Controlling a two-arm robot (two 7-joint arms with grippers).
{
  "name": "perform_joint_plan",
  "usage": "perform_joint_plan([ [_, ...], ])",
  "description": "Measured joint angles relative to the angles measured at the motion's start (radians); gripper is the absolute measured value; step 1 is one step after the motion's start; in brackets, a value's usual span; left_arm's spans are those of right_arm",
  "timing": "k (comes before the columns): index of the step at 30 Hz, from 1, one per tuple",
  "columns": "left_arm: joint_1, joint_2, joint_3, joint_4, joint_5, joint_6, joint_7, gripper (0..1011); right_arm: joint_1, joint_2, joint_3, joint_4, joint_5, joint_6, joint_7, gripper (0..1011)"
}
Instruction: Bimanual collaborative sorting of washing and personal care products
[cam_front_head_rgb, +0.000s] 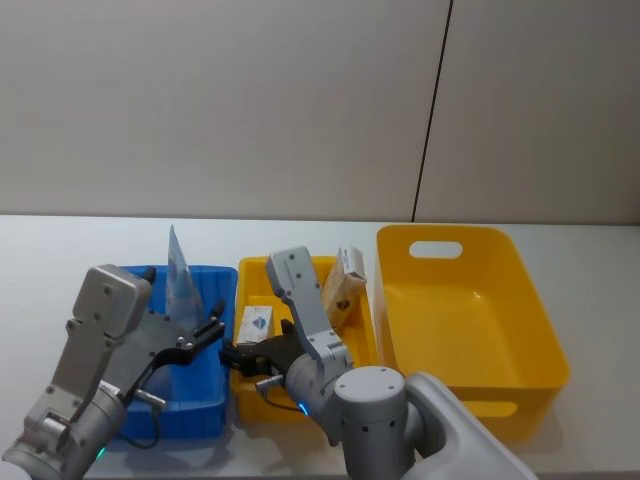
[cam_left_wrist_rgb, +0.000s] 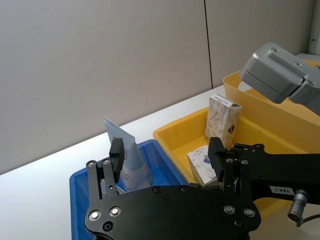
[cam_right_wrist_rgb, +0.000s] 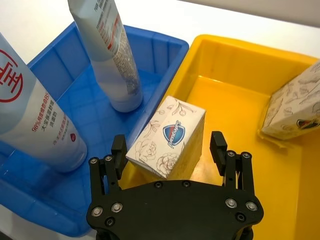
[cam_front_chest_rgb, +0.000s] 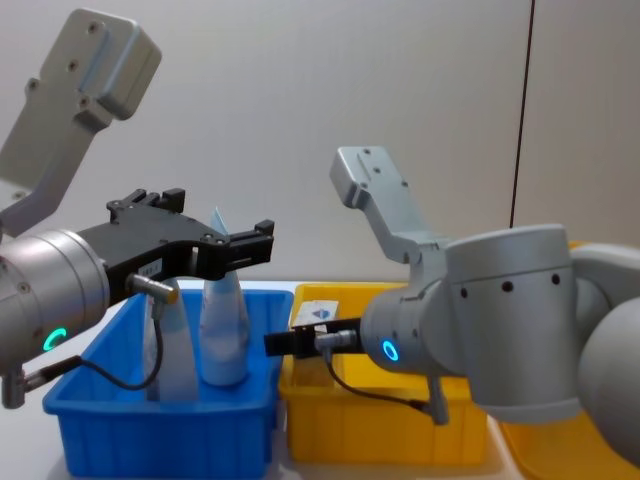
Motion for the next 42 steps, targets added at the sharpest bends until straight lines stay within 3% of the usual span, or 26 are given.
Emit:
perform_joint_plan([
  [22,0.0,0.0,0.0,0.0,0.0,0.0,0.0,1001,0.018,-0.009,-0.024,0.015,-0.059,-0.036,-0.027,993],
  [31,0.0,0.0,0.0,0.0,0.0,0.0,0.0,1001,0.021,-0.01,-0.027,0.017,-0.066,-0.04,-0.029,800],
  [35,0.0,0.0,0.0,0.0,0.0,0.0,0.0,1001,0.021,-0.01,-0.028,0.018,-0.067,-0.041,-0.031,635],
  [42,0.0,0.0,0.0,0.0,0.0,0.0,0.0,1001,0.021,-0.011,-0.028,0.018,-0.069,-0.041,-0.032,447],
])
